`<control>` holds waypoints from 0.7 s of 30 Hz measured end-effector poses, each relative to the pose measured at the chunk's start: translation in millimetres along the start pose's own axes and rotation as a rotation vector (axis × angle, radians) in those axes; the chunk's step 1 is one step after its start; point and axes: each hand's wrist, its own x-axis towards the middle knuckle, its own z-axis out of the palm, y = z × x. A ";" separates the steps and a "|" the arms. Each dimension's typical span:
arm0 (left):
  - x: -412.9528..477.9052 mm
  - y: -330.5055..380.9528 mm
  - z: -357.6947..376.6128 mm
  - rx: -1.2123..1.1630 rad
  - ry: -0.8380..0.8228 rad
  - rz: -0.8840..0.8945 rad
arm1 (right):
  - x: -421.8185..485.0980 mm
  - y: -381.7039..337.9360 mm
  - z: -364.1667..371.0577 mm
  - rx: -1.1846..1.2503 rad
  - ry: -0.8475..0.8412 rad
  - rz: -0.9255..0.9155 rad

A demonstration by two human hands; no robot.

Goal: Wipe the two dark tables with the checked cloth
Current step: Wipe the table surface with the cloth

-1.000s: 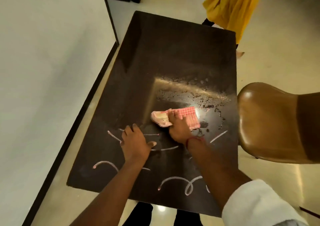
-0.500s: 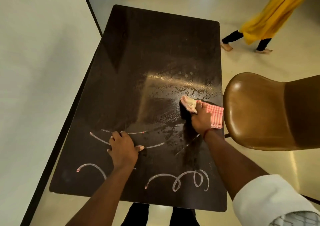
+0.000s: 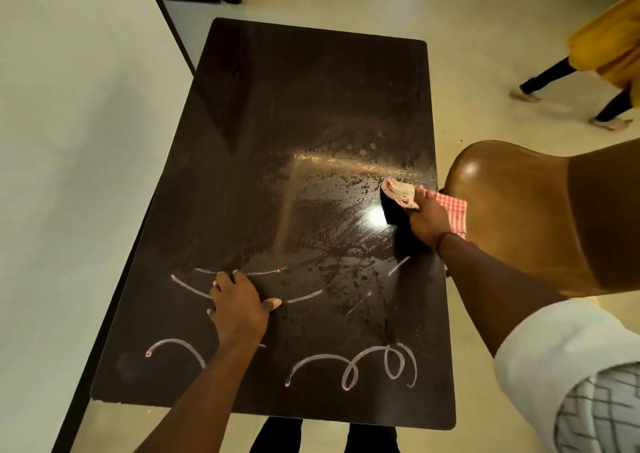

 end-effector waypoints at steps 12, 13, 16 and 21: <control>-5.1 -0.4 -4.6 -0.007 0.030 0.014 | -86.8 37.9 23.4 -0.037 -0.202 -0.306; -5.7 -1.1 -3.6 -0.007 0.037 0.017 | -84.0 48.1 17.8 -0.017 -0.164 -0.239; -4.2 -2.5 -2.1 -0.008 0.051 0.021 | -79.8 33.0 16.4 -0.047 -0.057 -0.114; -8.6 -2.7 -4.9 -0.068 0.033 0.037 | -121.6 -12.5 46.9 -0.089 -0.184 -0.266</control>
